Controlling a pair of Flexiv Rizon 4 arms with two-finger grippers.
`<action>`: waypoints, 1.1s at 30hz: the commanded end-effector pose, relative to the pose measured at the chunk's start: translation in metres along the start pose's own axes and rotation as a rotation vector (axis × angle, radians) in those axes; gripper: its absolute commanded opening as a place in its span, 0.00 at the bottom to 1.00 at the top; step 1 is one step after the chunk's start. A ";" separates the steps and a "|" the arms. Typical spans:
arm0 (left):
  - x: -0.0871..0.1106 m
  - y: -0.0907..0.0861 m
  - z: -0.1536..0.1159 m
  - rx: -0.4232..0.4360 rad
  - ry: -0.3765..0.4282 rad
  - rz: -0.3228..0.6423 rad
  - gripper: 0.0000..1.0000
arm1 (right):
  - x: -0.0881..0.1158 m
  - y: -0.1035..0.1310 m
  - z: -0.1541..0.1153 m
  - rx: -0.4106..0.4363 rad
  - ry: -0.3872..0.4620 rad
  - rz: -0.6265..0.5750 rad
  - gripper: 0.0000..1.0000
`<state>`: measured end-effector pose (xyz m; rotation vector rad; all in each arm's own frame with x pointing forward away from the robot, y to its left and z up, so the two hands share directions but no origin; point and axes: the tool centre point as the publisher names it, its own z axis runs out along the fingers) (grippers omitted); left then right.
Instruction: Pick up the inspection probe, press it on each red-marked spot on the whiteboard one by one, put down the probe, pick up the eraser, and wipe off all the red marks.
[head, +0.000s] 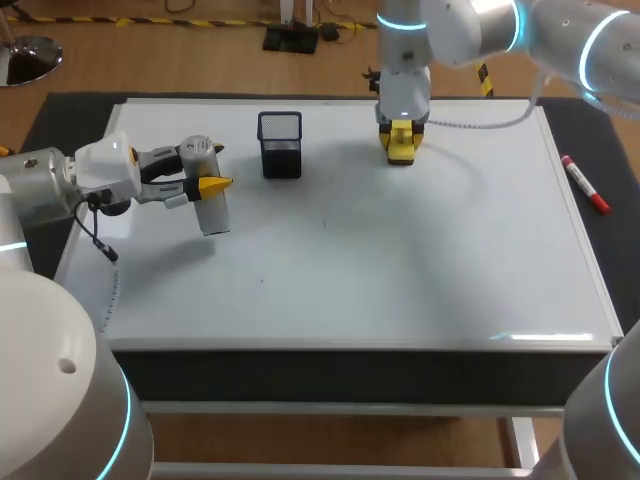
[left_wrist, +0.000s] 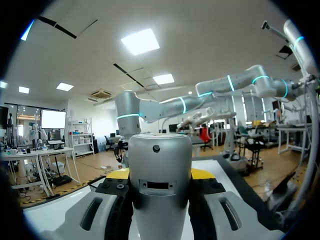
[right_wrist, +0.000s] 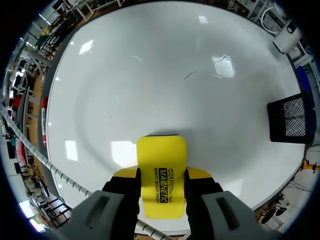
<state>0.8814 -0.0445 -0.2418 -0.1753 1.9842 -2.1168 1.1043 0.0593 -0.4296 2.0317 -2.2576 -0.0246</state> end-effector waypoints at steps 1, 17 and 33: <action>0.000 0.000 0.000 0.005 0.000 0.002 0.00 | -0.001 -0.004 0.004 -0.006 0.015 -0.011 0.07; 0.000 0.000 0.000 0.005 0.000 0.002 0.00 | 0.037 0.010 -0.041 0.003 -0.175 0.182 1.00; 0.000 0.000 0.000 0.005 0.000 0.002 0.00 | 0.089 0.014 -0.094 -0.254 -0.465 0.644 1.00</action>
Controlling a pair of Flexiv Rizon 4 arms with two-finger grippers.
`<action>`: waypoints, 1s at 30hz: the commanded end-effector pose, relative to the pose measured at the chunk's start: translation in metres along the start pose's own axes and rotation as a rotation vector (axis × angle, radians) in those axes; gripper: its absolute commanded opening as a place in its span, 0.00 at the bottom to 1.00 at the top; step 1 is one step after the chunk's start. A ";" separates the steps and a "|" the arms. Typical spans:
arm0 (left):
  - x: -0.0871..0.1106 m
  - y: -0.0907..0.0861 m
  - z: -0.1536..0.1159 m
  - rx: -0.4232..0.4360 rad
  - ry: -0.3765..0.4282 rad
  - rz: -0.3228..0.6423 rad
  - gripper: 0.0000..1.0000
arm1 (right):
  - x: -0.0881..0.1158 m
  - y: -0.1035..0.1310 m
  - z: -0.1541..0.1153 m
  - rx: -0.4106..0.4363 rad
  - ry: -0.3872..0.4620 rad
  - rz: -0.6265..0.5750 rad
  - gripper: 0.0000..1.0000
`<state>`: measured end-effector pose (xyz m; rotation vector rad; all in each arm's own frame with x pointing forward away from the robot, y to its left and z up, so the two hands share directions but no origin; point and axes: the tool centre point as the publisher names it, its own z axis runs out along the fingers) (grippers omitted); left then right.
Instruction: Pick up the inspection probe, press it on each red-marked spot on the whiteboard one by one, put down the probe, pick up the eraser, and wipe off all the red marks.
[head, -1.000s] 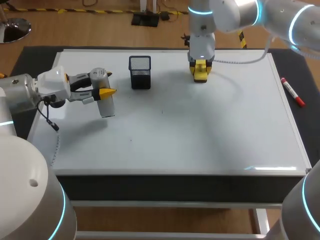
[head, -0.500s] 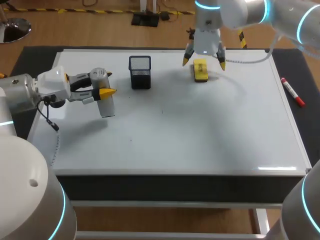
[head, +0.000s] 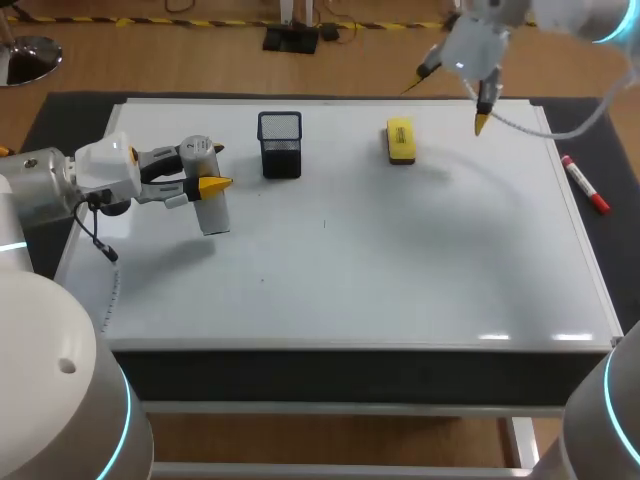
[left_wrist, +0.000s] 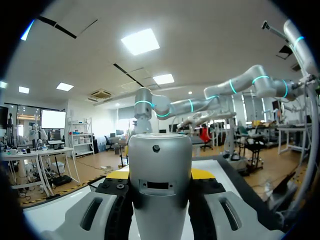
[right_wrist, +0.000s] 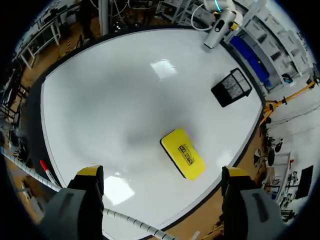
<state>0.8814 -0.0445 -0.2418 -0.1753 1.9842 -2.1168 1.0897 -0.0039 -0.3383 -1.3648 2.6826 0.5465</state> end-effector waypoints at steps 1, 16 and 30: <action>0.000 0.000 0.000 0.005 0.000 0.002 0.00 | 0.013 -0.009 -0.018 -0.092 -0.059 0.168 1.00; 0.000 0.000 0.000 0.005 0.000 0.002 0.00 | 0.030 -0.017 -0.070 -0.170 -0.121 0.417 1.00; 0.000 0.000 0.000 0.005 0.000 0.002 0.00 | 0.036 -0.016 -0.086 -0.214 -0.226 0.402 1.00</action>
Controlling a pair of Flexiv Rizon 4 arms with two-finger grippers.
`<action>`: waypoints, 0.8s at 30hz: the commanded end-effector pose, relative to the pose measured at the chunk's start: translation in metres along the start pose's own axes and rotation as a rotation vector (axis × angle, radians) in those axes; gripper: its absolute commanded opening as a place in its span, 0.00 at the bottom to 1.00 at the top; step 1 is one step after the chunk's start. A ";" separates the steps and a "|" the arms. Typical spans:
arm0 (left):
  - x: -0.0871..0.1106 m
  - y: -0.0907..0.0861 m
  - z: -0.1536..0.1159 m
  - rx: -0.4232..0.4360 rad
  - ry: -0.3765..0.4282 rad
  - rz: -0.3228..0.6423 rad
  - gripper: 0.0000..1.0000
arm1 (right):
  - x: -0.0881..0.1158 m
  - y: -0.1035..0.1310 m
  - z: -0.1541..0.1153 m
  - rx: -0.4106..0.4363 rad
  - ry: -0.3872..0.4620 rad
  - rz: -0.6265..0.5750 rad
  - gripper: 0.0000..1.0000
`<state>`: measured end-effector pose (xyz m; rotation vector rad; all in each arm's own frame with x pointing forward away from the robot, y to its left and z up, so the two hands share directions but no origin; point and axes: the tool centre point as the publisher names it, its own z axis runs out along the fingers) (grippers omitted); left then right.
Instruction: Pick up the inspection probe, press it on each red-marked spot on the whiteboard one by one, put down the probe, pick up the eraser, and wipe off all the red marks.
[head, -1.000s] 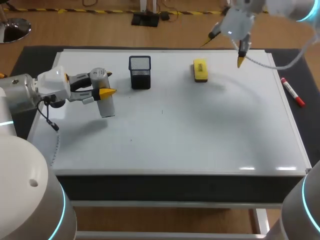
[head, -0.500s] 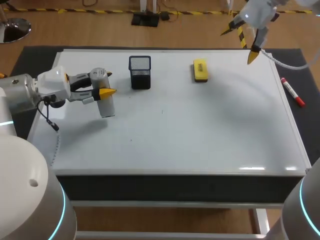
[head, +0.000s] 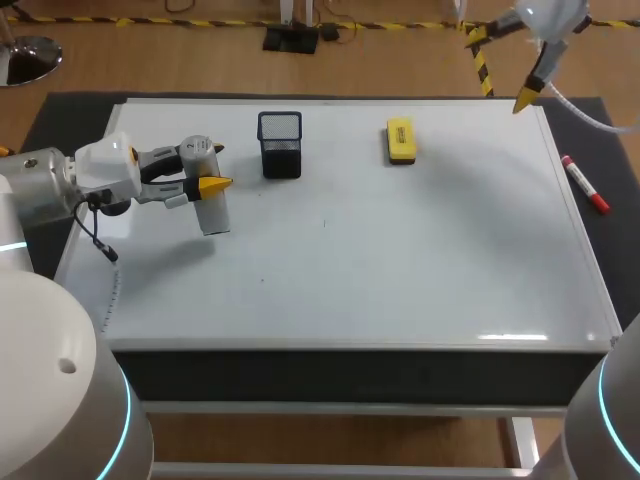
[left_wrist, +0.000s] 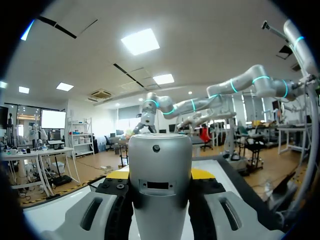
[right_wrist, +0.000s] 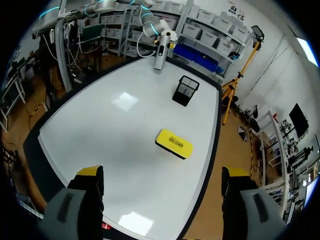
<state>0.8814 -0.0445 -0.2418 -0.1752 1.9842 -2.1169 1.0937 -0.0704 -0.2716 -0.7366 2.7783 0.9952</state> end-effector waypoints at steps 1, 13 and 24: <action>0.000 0.000 0.000 0.005 0.000 0.002 0.00 | 0.004 0.003 0.000 0.009 -0.009 -0.003 1.00; -0.010 -0.013 0.004 -0.001 0.000 0.030 0.00 | 0.004 0.003 0.000 0.009 -0.009 -0.003 1.00; -0.059 -0.060 0.032 -0.026 0.052 0.040 0.00 | 0.004 0.003 0.000 0.009 -0.009 -0.003 1.00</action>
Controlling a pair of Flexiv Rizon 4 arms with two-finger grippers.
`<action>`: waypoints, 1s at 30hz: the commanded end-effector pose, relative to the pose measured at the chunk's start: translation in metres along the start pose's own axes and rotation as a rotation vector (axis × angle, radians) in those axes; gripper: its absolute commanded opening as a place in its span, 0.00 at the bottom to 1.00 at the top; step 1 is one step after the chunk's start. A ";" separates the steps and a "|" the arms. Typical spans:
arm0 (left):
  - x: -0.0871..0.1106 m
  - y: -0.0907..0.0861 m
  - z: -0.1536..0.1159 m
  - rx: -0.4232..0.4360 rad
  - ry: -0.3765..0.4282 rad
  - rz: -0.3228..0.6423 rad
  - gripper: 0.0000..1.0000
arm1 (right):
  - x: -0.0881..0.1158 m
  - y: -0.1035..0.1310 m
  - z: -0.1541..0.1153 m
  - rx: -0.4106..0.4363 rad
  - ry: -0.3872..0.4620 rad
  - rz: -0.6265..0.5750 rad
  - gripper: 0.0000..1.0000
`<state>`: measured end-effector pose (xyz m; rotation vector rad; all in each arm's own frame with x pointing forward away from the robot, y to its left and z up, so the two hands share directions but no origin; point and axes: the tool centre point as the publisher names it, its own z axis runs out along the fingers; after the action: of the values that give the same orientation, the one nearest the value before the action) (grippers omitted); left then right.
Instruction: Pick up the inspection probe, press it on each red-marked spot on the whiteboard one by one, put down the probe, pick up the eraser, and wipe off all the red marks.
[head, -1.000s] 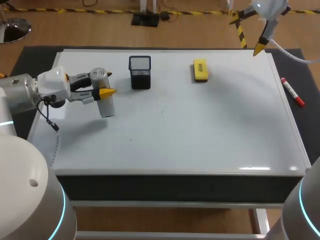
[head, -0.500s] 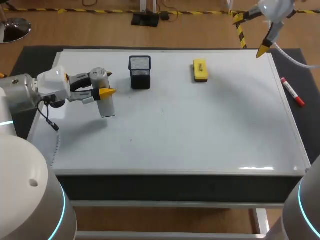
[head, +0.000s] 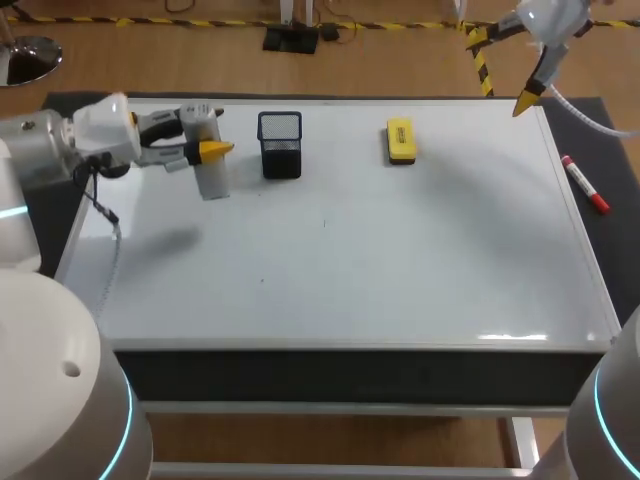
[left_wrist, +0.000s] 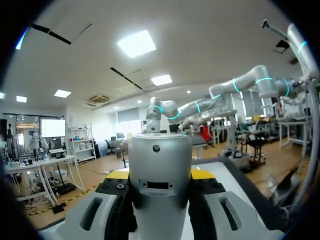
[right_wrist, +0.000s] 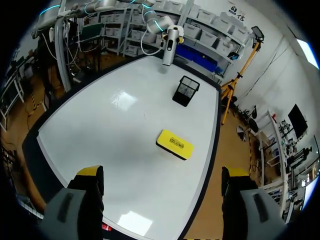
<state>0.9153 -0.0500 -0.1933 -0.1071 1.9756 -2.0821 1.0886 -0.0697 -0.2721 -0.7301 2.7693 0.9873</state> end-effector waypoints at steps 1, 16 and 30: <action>-0.030 -0.018 0.018 -0.019 0.046 -0.025 0.00 | 0.000 0.000 -0.001 0.003 0.003 -0.001 1.00; -0.089 -0.041 0.079 0.023 0.132 -0.094 0.00 | 0.000 0.000 -0.001 0.003 0.003 -0.001 1.00; -0.123 -0.017 0.119 0.046 0.204 -0.103 0.00 | 0.000 0.000 -0.001 0.003 0.003 -0.001 1.00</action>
<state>1.0421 -0.1307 -0.1469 -0.1009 2.0332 -2.2217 1.0878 -0.0695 -0.2722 -0.7287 2.7675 0.9856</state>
